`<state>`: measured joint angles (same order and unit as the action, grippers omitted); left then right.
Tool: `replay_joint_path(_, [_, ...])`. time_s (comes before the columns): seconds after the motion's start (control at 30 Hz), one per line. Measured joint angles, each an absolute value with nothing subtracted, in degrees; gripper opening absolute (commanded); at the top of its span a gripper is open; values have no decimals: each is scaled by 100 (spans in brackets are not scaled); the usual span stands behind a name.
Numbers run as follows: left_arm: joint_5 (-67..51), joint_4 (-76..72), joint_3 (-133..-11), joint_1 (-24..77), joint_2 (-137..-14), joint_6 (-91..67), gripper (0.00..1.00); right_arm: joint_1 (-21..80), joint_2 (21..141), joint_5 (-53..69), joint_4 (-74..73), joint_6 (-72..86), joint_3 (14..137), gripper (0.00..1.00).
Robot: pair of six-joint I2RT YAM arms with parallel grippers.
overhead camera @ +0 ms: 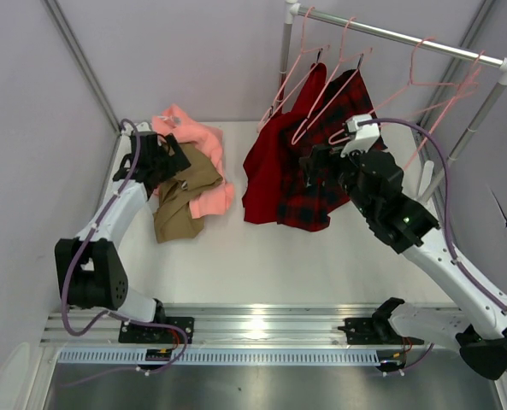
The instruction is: Place the skirt on the hanger
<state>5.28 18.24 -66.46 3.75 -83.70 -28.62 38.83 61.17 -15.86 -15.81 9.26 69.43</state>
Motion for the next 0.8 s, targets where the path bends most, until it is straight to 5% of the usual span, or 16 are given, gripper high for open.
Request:
replay_joint_path(0.3, [390, 1472, -6639, 532, -9139, -3267, 99, 3883, 5798, -1953, -1577, 843, 6943, 99])
replay_joint_path(0.4, [384, 1249, -6482, 576, -9238, -3454, 88, 3883, 5874, -1970, -1579, 827, 6943, 99])
replay_joint_path(0.6, [301, 869, -6228, 578, -9299, -3837, 26, 3883, 5957, -1970, -1592, 808, 6945, 99])
replay_joint_path(0.63, [307, 819, -6228, 578, -9299, -3850, 0, 3883, 5957, -1970, -1597, 808, 6945, 99])
replay_joint_path(0.8, [416, 740, -6230, 578, -9240, -3883, 0, 3883, 5957, -1994, -1594, 814, 6945, 99])
